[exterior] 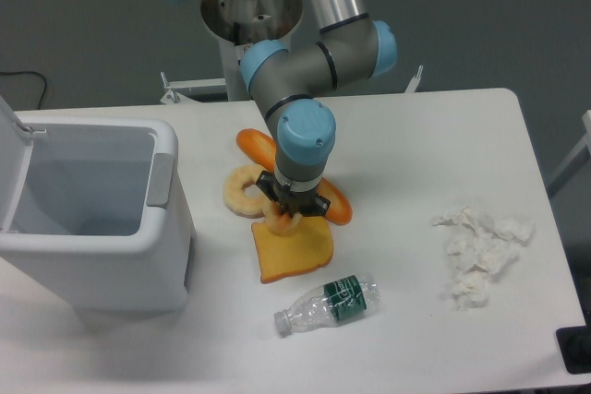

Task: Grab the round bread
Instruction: 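Lift the held bun up and carry it toward the tissues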

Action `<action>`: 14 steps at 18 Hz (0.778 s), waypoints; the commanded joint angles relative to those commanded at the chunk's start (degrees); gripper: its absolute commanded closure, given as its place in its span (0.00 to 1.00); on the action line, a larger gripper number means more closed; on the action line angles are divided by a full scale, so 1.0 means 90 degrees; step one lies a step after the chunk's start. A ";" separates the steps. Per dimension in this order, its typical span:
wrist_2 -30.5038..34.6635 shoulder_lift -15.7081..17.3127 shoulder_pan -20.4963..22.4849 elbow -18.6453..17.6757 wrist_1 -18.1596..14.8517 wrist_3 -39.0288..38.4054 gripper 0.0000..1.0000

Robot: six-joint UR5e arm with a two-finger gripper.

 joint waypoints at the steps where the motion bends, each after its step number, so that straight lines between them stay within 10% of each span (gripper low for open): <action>1: 0.0058 0.0010 0.0029 0.0215 -0.0128 0.0000 1.00; 14: 0.0850 -0.0751 0.1338 0.2959 -0.1426 0.1669 1.00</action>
